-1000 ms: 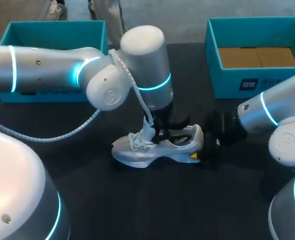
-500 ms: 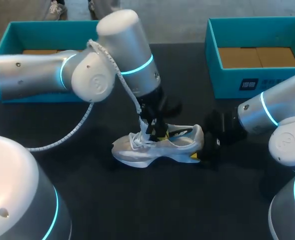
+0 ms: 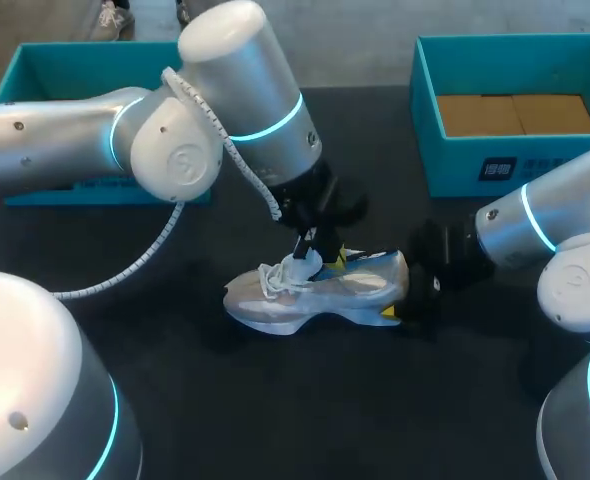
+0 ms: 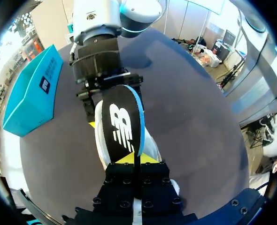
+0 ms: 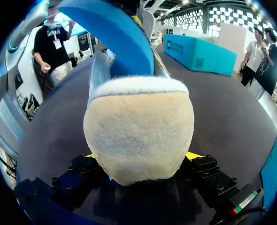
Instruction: Take the shoe out of the shoebox, open the shoe tongue, remove and reinsert the insole, then place the shoe into the shoebox
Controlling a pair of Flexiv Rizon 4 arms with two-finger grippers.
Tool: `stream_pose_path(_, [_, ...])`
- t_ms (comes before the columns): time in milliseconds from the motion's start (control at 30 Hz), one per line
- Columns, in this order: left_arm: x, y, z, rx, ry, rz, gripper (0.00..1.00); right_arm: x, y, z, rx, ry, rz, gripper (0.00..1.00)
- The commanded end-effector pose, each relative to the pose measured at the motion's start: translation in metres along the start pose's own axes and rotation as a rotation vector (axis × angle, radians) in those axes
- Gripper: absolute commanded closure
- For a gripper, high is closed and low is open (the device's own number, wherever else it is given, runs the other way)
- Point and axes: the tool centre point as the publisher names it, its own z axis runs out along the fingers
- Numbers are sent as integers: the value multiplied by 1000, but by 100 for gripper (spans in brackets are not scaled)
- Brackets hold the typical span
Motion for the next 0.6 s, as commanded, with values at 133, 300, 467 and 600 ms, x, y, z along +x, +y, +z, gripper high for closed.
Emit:
stream_pose_path(133, [3,-12,-12,-2,-23,30,100,-1,-1,0,2,-1,0,100])
stream_pose_path(300, [1,-19,-9,2,-19,47,95,-1,-1,0,2,-1,0,100])
stream_pose_path(467, [1,-20,-4,-3,-5,49,43,-1,-1,0,2,-1,0,100])
stream_pose_path(600, [4,-18,-7,0,-16,50,16,-1,-1,0,2,-1,0,100])
